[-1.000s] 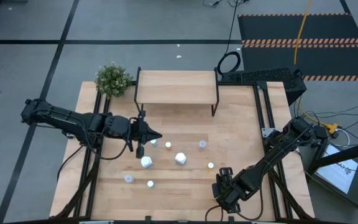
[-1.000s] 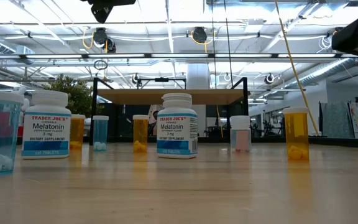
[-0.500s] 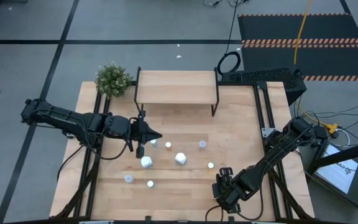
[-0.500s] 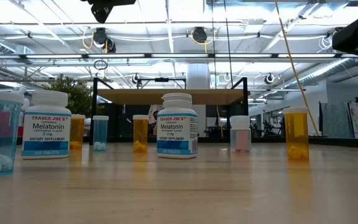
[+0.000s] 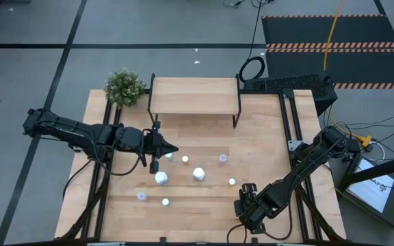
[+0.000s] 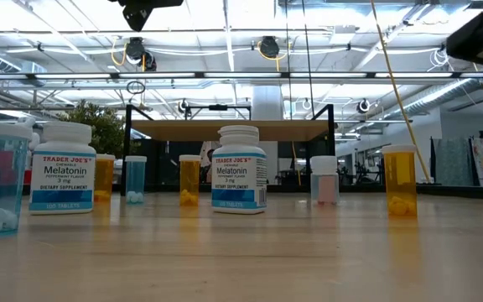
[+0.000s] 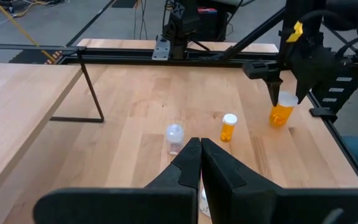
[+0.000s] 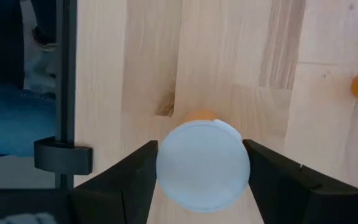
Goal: Pick and place medicine bottles onto shelf by color
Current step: Put the bottom big orange pill bottle on the shelf
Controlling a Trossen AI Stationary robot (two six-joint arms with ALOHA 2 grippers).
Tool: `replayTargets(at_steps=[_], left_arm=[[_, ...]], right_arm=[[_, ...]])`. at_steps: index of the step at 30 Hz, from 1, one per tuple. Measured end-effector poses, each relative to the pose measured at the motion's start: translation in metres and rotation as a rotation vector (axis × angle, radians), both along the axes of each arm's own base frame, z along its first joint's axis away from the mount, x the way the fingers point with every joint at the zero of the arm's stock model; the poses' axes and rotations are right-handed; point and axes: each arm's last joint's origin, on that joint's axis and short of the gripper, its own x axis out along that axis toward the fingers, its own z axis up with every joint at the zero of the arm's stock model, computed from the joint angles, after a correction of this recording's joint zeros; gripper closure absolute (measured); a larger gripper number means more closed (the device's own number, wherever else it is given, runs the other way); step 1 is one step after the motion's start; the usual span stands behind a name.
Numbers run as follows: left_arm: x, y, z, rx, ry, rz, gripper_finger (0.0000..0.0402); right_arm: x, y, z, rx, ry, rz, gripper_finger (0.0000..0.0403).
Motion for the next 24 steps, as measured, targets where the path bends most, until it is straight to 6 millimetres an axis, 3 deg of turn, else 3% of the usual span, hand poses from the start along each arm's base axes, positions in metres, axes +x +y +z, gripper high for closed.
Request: replayTargets(at_steps=[10,24], left_arm=[[0.0,0.0,0.0,0.0,0.0,0.0,0.0387],[0.0,0.0,-0.001,-0.003,0.012,0.002,0.0387]], right_arm=[[0.001,-0.021,0.03,0.054,-0.064,-0.044,0.018],[0.008,-0.089,0.072,0.082,-0.141,-0.105,0.018]])
